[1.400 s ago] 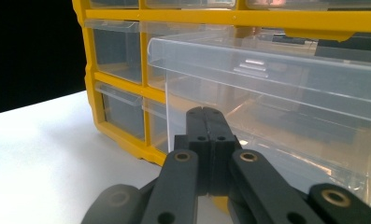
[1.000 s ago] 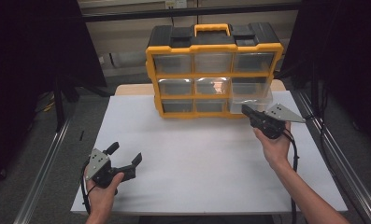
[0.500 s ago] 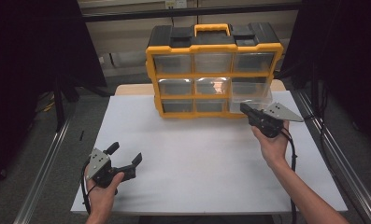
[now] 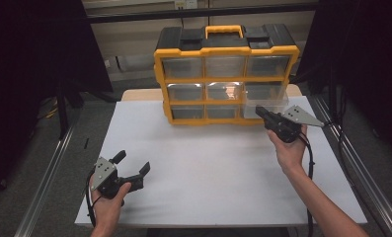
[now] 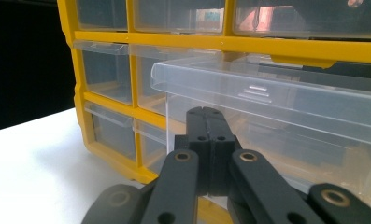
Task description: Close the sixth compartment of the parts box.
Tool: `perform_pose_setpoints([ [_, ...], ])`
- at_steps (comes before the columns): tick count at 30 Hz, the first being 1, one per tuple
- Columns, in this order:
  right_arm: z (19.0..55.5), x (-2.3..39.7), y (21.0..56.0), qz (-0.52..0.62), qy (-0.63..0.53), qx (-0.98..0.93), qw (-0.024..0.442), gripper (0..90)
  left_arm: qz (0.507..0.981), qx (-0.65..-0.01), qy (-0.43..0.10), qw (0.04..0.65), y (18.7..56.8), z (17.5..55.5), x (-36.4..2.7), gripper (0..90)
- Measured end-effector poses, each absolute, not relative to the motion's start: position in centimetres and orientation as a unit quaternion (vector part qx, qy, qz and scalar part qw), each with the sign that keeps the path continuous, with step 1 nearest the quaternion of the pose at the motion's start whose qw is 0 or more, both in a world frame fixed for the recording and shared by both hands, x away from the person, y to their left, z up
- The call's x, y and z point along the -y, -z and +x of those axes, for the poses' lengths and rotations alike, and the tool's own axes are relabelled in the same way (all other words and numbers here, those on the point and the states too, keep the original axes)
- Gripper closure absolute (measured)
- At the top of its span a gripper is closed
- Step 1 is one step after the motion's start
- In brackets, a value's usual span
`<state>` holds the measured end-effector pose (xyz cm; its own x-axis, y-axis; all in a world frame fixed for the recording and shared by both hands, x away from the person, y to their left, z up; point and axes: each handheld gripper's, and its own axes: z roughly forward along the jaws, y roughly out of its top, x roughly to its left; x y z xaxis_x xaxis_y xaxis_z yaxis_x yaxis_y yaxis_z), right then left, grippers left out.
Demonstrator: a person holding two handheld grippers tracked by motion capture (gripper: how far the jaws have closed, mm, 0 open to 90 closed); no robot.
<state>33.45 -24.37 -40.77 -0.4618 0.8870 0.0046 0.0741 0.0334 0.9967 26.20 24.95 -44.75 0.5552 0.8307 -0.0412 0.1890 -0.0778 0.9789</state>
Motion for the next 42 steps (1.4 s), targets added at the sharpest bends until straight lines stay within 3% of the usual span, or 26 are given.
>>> perform_pose_setpoints([
  [42,35.1,24.2,40.8,0.392,-0.586,-0.621,0.343,90.0,0.672,-0.379,-0.289,0.567,44.7,26.1,-24.9,4.9],
])
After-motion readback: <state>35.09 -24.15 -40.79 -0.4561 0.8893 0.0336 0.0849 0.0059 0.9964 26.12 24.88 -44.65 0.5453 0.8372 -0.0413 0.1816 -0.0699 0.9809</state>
